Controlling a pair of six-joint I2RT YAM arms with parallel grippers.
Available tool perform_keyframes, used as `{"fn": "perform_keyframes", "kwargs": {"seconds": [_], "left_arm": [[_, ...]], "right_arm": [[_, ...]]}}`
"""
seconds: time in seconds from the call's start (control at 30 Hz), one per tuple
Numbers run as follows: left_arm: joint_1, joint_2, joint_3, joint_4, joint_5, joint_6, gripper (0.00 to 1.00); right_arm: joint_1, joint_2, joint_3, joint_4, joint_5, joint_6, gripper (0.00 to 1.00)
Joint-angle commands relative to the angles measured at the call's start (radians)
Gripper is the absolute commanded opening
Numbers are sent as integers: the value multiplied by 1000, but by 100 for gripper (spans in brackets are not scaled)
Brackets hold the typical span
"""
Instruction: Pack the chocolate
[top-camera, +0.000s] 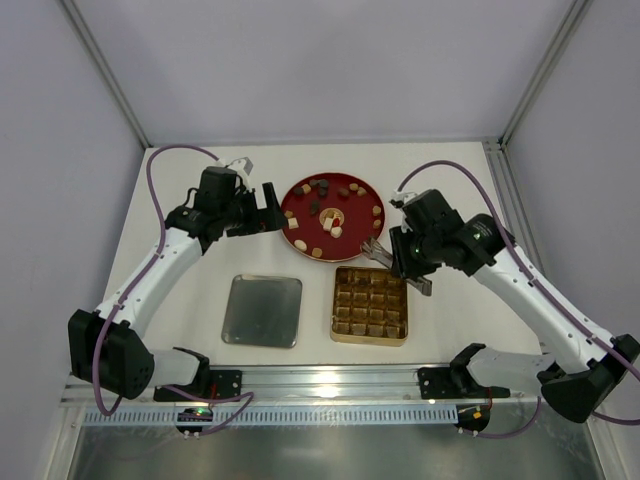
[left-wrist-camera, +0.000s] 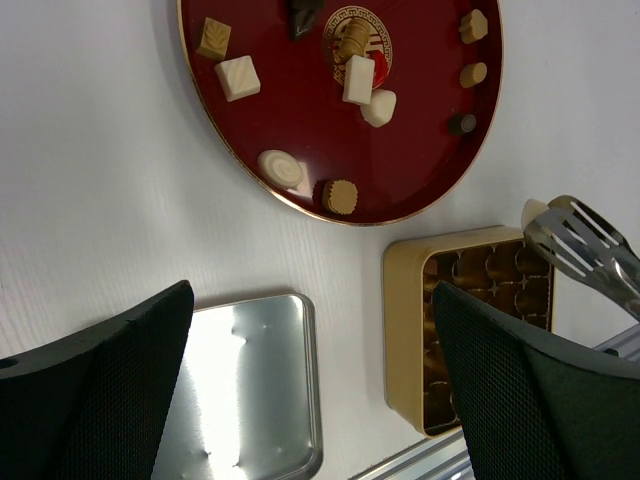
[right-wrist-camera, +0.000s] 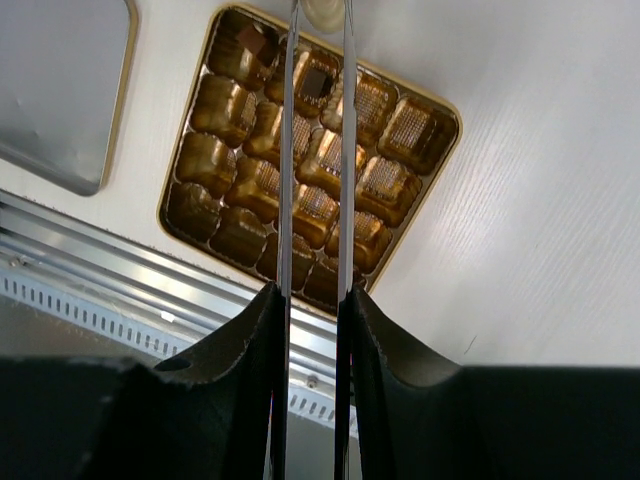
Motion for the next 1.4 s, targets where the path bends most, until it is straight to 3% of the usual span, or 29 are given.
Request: {"fn": "perform_keyframes", "kwargs": {"seconds": [0.0, 0.57, 1.37], "left_arm": [[6, 1, 5, 34, 19, -4, 100], [6, 1, 5, 34, 19, -3, 100], [6, -2, 3, 34, 19, -3, 100]], "right_arm": [[33, -48, -40, -34, 40, 60, 31], [76, -156, -190, -38, 57, 135, 31], [82, -133, -186, -28, 64, 132, 40]]}}
